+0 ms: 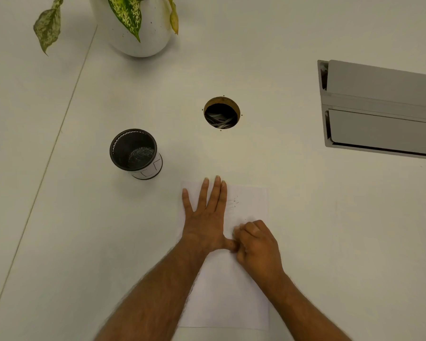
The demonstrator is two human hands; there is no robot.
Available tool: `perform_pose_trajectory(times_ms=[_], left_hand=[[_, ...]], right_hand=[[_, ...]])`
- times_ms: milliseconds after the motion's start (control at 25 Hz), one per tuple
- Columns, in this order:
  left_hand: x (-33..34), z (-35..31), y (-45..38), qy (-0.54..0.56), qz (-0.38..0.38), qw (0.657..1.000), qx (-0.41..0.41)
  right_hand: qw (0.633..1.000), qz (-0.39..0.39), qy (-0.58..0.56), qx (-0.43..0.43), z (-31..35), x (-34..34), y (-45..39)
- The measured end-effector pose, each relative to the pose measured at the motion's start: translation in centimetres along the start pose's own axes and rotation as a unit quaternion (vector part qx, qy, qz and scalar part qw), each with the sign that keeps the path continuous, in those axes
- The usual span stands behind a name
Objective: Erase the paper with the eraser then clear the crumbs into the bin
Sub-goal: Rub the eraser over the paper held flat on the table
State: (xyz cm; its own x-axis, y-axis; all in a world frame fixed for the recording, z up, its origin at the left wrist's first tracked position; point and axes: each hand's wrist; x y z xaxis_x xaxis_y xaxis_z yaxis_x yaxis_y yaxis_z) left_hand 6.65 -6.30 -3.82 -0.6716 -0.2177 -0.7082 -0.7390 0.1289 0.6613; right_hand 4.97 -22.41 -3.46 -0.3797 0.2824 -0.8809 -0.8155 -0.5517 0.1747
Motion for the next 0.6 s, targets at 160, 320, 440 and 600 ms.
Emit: perform_pose_trajectory(times_ms=[160, 320, 440, 600], left_hand=[[0.2, 0.2, -0.2, -0.008, -0.01, 1.0, 0.003], [0.4, 0.4, -0.3, -0.019, 0.0, 1.0, 0.004], [0.3, 0.4, -0.4, -0.016, 0.002, 1.0, 0.008], [0.2, 0.4, -0.2, -0.019, 0.003, 1.0, 0.012]], right_hand=[[1.0, -0.026, 0.01, -0.006, 0.7, -0.8, -2.0], [0.999, -0.002, 0.029, 0.011, 0.4, -0.9, -4.7], [0.999, 0.012, 0.022, 0.024, 0.5, -1.1, -6.5], [0.999, -0.001, 0.031, 0.033, 0.6, -1.4, -7.9]])
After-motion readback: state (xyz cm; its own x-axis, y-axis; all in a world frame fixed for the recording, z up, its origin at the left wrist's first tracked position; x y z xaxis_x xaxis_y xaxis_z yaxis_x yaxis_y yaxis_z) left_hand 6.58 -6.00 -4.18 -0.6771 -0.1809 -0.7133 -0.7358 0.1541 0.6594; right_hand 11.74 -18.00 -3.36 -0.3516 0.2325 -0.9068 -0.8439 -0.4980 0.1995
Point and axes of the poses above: each hand's wrist, its own y-axis away from the middle knuckle, its own x-axis out of the palm, z = x × y, and after that the axes turned 15 degrees about z, right-handed
